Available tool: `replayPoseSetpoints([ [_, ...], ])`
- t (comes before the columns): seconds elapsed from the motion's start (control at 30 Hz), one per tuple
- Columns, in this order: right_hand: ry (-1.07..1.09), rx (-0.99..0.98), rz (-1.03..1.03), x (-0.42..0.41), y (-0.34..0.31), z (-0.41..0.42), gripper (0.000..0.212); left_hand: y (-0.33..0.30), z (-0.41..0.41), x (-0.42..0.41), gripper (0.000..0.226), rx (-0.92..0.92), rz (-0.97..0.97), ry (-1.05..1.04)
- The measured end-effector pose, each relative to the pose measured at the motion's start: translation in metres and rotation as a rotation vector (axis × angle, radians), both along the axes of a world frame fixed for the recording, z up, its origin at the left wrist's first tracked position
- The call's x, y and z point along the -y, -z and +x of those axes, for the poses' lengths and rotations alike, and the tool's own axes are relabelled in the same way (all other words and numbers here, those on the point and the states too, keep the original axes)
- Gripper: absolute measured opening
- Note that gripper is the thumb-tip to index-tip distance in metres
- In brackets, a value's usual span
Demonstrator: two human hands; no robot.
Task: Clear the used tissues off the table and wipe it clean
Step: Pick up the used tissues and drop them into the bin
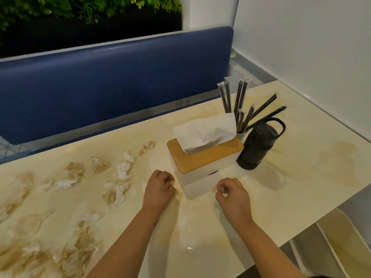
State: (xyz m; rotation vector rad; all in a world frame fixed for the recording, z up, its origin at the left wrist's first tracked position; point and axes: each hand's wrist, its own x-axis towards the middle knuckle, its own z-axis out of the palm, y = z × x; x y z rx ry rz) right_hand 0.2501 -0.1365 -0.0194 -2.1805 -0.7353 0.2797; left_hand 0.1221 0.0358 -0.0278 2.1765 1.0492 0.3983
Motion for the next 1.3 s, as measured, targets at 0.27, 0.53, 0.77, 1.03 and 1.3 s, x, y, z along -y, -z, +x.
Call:
replayPoseSetpoints([
  [0.27, 0.108, -0.015, 0.057, 0.036, -0.002, -0.009, 0.023, -0.004, 0.002, 0.048, 0.022, 0.119, 0.022, 0.145],
  [0.53, 0.239, -0.009, 0.068, 0.086, -0.012, 0.006, 0.022, -0.016, 0.046, 0.097, 0.023, 0.147, 0.015, 0.368],
  [0.77, 0.393, 0.001, 0.036, 0.144, -0.015, 0.044, 0.017, -0.026, 0.116, 0.154, 0.019, 0.146, 0.031, 0.56],
  [1.03, 0.594, -0.068, 0.062, 0.223, -0.014, 0.103, 0.013, -0.027, 0.209, 0.232, 0.019, 0.163, 0.031, 0.777],
  [1.3, 0.801, -0.05, -0.063, 0.306, -0.009, 0.161, 0.012, -0.012, 0.302, 0.313, 0.022, 0.181, -0.037, 0.991],
])
